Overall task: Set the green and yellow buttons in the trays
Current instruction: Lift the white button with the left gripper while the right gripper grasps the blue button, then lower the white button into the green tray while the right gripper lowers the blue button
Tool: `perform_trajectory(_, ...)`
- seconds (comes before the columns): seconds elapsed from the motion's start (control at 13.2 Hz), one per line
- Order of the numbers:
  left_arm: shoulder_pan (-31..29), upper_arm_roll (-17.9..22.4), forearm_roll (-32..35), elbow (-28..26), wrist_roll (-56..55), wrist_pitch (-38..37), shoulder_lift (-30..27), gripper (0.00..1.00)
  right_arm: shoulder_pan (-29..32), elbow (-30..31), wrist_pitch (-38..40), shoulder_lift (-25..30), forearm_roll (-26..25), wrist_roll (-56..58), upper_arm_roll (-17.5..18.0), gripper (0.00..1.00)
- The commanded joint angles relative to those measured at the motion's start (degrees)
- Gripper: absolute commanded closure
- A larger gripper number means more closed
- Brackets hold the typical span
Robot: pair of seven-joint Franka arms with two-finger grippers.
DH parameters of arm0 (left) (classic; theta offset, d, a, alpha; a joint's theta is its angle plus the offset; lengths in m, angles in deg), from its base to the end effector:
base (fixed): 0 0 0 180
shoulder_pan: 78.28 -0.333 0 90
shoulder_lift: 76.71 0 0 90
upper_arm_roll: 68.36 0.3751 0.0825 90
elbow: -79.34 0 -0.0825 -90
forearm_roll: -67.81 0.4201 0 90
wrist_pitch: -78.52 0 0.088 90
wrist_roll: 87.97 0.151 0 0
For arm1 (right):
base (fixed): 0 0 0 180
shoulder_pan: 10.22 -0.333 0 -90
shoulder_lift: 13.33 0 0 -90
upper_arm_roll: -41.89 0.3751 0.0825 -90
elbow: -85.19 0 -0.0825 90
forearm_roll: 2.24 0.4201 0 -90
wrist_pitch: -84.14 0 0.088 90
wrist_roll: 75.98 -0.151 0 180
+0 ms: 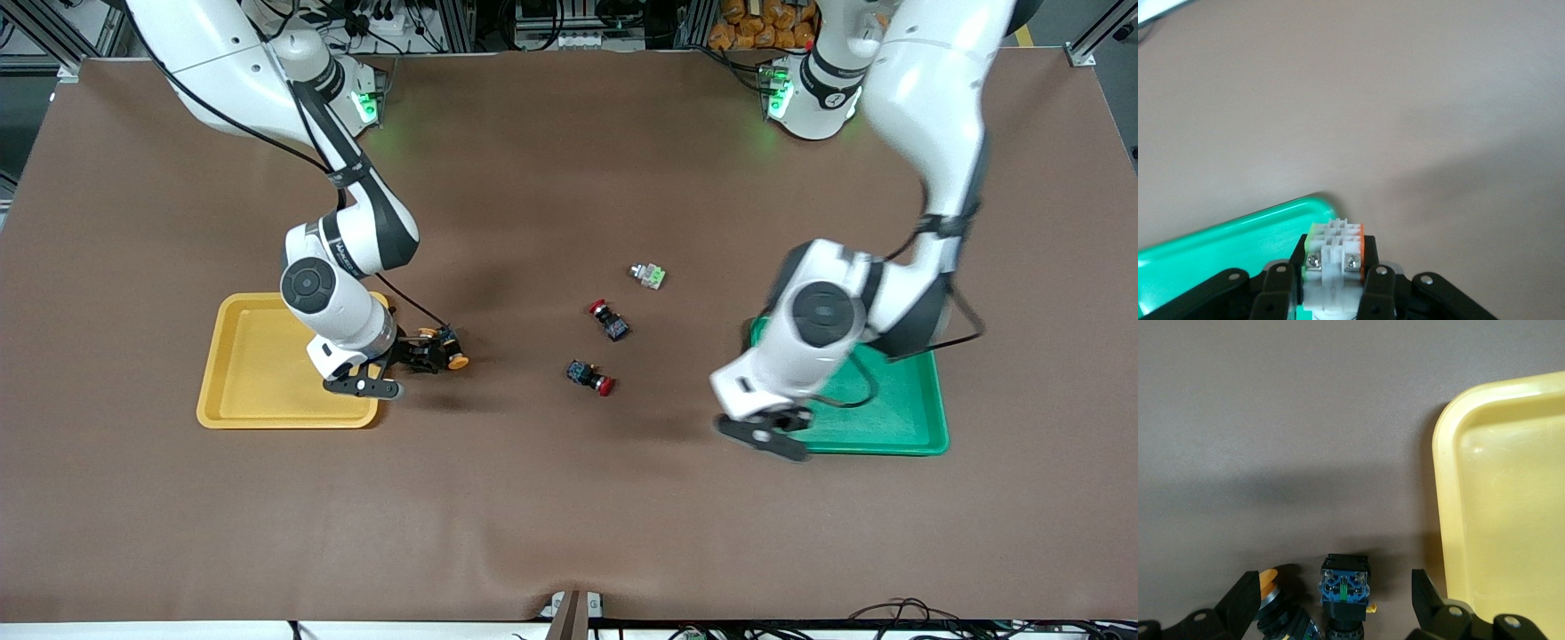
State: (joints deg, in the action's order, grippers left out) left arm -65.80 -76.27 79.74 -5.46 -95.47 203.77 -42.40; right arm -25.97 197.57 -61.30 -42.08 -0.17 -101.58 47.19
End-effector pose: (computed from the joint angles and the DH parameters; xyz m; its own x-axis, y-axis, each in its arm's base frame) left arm 0.7527 -0.2442 0.3270 0.9443 -0.3056 0.1221 -0.2962 -0.9509 -0.0894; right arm 0.6352 0.2428 0.2043 0.9917 -0.1229 0.0388 -0.1188 -0.9885 -0.0930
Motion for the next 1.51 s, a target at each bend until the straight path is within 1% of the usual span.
perform_trajectory(0.0,-7.2,-0.9,-1.8,-2.4,-5.6,-6.9,-6.2,1.0,-1.2,3.8,-5.1,0.8,-0.8,-0.1,-0.4,0.0)
perform_trajectory(0.08,-9.8,-1.1,-2.8,-4.3,-7.9,-8.3,-7.8,1.0,-1.3,3.7,-5.3,0.3,-0.8,-0.1,-0.4,0.0)
perform_trajectory(0.15,-11.3,-1.1,-4.5,-7.5,-8.9,-8.3,-9.7,1.0,-1.3,3.4,-5.4,-0.3,-0.9,-0.1,-0.4,0.0)
perform_trajectory(0.23,-13.1,-1.1,-5.1,-10.9,-9.5,-7.9,-11.4,1.0,-1.3,3.1,-6.0,-0.8,-2.0,-0.1,-0.5,0.0)
perform_trajectory(0.3,-14.8,-1.1,-5.2,-12.5,-9.9,-7.7,-11.9,1.0,-0.8,3.1,-8.1,-1.8,-3.5,0.0,-0.5,0.0)
perform_trajectory(0.45,-17.3,-1.0,-6.1,-12.8,-10.6,-6.9,-10.7,1.0,-0.9,3.1,-9.2,-2.5,-3.7,-0.1,-0.7,0.0)
perform_trajectory(0.53,-18.7,-1.0,-6.1,-13.1,-10.6,-4.7,-9.5,1.0,-0.3,3.1,-9.3,-2.6,-4.4,0.2,-0.7,0.0)
perform_trajectory(0.68,-19.7,-0.8,-6.1,-15.2,-10.5,0.8,-7.1,1.0,1.0,3.1,-10.0,-3.5,-5.9,0.2,-0.7,0.0)
perform_trajectory(0.83,-20.2,-0.6,-6.1,-17.8,-10.6,4.7,-4.9,1.0,0.5,3.2,-12.0,-4.7,-5.9,0.1,-0.7,0.0)
perform_trajectory(0.91,-20.1,-0.5,-6.0,-18.5,-10.7,5.5,-3.7,1.0,0.1,3.2,-12.0,-4.8,-5.9,-0.1,-0.7,0.0)
perform_trajectory(1.06,-20.2,-0.4,-5.4,-18.3,-10.7,6.8,-1.4,1.0,-0.6,3.2,-12.0,-4.8,-5.9,-0.5,-0.7,0.0)
perform_trajectory(1.13,-20.2,-0.3,-5.4,-18.3,-10.6,8.5,-0.7,1.0,-0.8,3.2,-12.0,-4.8,-5.9,-1.1,-0.7,0.0)
perform_trajectory(1.28,-21.1,-0.2,-5.3,-18.2,-10.6,9.3,0.5,1.0,-1.6,3.4,-12.0,-4.8,-5.9,-2.1,-0.8,0.0)
perform_trajectory(1.36,-21.4,-0.3,-5.3,-18.2,-10.6,9.5,1.0,1.0,-2.1,3.5,-12.0,-4.7,-5.9,-2.2,-0.8,0.08)
perform_trajectory(1.44,-21.9,-0.3,-5.3,-18.2,-10.5,9.5,1.1,1.0,-2.3,3.5,-12.0,-4.7,-5.9,-2.2,-0.9,0.21)
